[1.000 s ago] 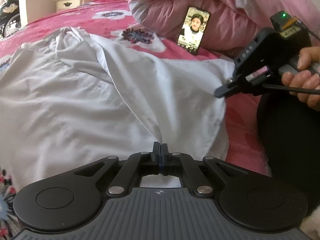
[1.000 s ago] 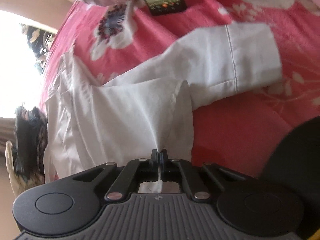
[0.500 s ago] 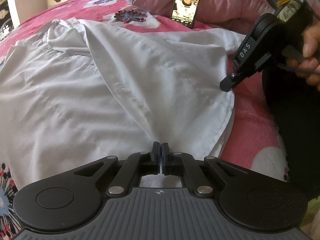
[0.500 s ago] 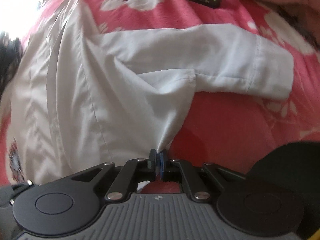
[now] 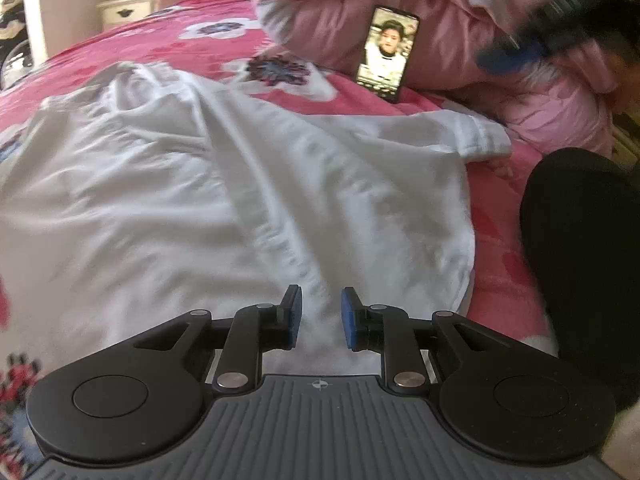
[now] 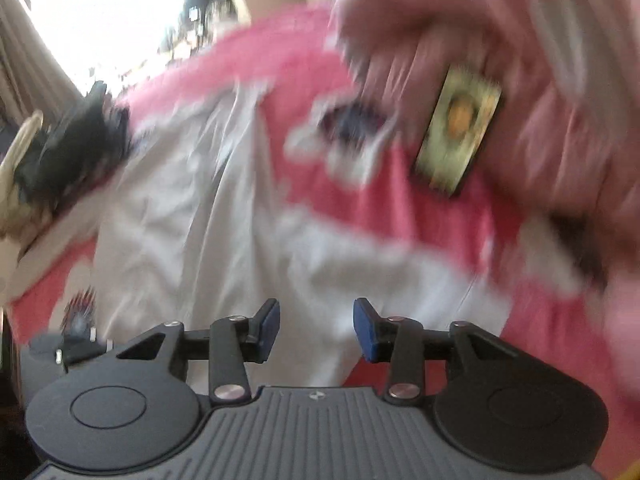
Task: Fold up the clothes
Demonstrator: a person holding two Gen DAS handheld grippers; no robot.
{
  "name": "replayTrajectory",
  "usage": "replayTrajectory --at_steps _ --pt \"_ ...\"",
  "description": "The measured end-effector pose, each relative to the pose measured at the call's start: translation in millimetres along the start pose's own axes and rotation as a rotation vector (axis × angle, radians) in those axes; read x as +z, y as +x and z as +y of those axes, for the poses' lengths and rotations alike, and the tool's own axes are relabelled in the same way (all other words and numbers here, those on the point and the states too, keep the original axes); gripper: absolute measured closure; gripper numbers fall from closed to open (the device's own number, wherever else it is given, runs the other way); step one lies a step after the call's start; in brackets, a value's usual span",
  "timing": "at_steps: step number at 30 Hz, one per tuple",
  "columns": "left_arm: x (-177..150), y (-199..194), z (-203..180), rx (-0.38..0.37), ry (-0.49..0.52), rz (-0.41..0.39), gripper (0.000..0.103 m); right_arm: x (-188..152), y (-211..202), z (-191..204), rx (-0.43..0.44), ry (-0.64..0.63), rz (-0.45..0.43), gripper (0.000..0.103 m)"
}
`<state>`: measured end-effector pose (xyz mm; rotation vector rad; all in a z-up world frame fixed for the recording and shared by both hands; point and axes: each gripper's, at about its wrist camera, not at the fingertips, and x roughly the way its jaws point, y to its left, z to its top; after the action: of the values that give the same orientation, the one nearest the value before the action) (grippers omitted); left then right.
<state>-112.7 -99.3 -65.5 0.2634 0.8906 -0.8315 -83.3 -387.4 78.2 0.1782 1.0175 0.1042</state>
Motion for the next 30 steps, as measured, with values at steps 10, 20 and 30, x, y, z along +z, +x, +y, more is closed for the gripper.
replayTrajectory --at_steps 10,20,30 --pt "-9 29 -3 0.001 -0.047 0.055 0.082 25 106 -19 -0.159 -0.46 0.098 0.05" --pt "-10 30 -3 0.0 -0.052 0.052 0.082 2 99 -72 -0.077 -0.411 0.19 0.039" --pt "-12 30 -8 0.019 -0.043 0.043 0.081 -35 126 -52 -0.133 -0.524 0.198 0.049"
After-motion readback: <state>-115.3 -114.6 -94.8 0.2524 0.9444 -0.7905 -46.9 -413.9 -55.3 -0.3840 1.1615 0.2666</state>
